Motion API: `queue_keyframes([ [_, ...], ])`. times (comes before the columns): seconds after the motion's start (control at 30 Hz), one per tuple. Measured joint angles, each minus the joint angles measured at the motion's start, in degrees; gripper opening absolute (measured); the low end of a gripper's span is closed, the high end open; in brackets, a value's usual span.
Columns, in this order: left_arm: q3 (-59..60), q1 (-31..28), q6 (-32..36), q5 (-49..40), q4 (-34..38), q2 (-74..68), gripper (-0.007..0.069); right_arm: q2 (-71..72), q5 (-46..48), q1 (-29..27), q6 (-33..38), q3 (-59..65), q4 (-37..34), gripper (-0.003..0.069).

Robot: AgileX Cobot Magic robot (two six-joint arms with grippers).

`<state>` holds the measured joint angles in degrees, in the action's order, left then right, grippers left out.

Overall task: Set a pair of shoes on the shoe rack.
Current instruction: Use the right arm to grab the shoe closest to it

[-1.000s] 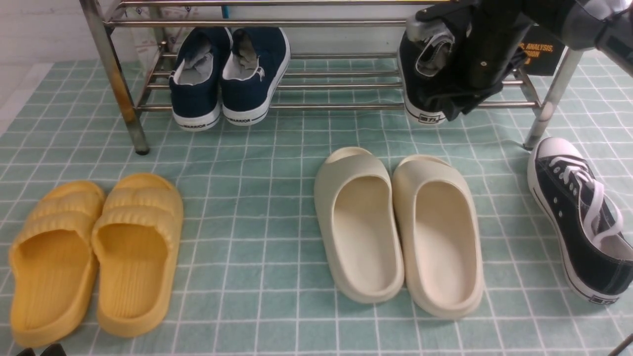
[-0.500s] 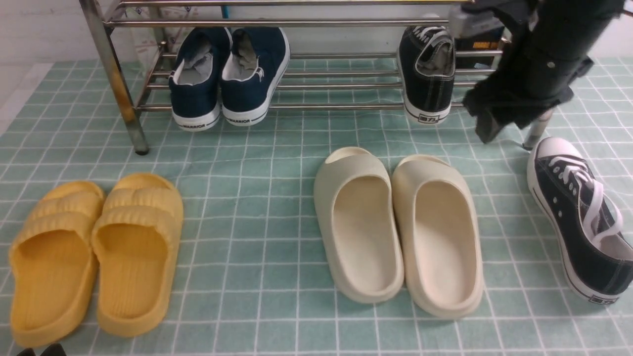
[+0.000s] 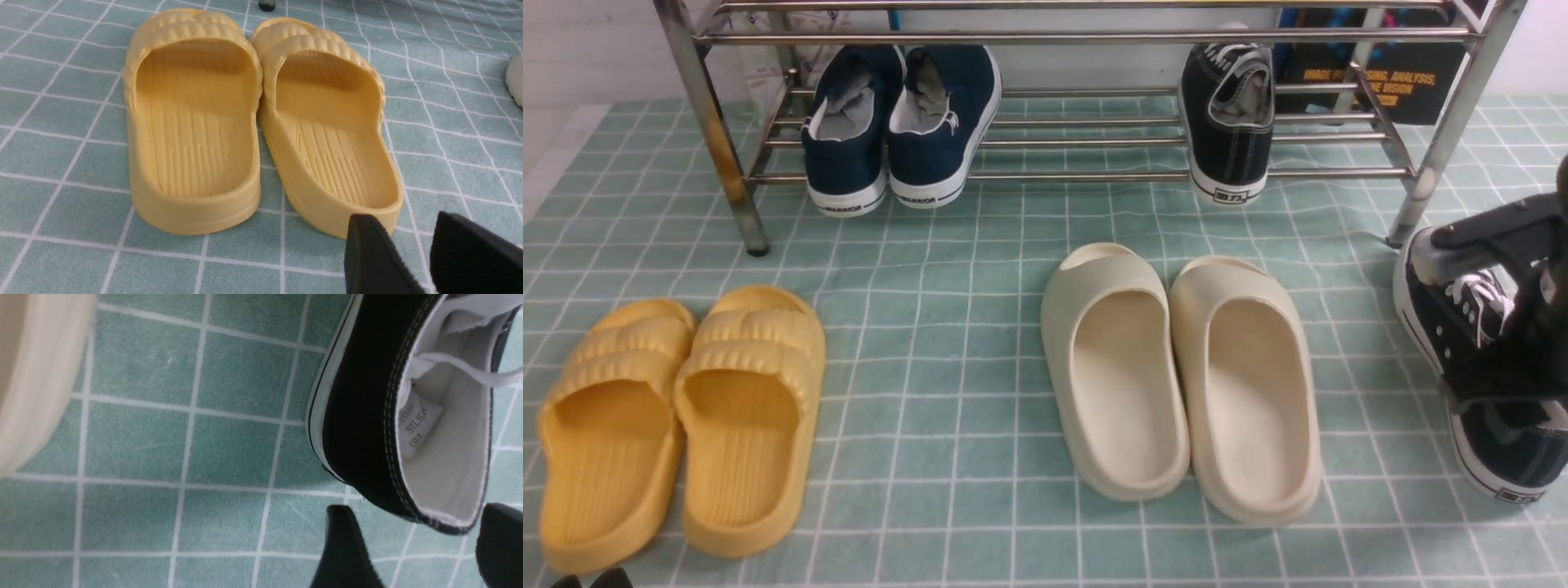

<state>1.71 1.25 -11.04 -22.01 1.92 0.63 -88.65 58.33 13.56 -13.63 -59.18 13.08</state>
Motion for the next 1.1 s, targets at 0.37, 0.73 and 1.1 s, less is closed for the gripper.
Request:
queue_keyframes([
  [0.37,0.00,0.00,0.00,0.00,0.00,0.00,0.0239,-3.80,-8.18,-3.24,2.19,1.66,-3.29,0.0448],
  [0.73,0.00,0.00,0.00,0.00,0.00,0.00,0.0239,-4.22,-3.43,-3.24,2.19,-3.58,-4.23,0.0448],
  [1.1,0.00,0.00,0.00,0.00,0.00,0.00,0.0239,-12.02,-6.11,-3.24,3.66,-2.10,-6.10,0.0294],
])
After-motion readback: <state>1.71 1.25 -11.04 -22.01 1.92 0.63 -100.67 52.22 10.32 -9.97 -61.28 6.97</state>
